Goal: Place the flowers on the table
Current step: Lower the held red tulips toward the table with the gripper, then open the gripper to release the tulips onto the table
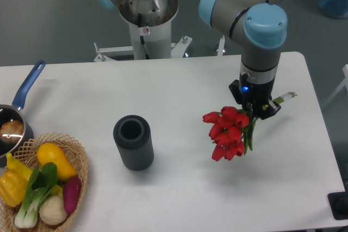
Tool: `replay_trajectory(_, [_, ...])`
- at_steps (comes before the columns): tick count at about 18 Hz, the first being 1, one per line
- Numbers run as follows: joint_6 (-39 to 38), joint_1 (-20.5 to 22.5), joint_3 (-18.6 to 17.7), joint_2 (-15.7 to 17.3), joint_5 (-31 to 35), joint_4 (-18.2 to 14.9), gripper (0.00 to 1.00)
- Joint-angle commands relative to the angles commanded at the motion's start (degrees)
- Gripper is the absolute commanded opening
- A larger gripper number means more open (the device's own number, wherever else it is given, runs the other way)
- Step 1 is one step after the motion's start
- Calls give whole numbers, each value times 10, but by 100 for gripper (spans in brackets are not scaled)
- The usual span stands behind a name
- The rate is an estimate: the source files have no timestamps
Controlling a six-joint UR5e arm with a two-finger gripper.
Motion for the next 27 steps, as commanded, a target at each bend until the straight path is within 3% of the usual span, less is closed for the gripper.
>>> replay_trajectory(5, [-10, -4, -1, -9, -17, 1, 8])
replay_trajectory(8, [-54, -10, -4, -24, -33, 5, 9])
replay_trajectory(14, [-75, -24, -16, -49, -33, 26, 17])
replay_trajectory(16, [-72, -25, -20, -52, -33, 27, 33])
replay_trajectory(19, [-69, -25, -23, -53, -33, 28, 66])
replay_trajectory(21, [-69, -25, -28, -53, -32, 30, 100])
replay_trajectory(27, [-65, -17, -35, -47, -31, 52, 100])
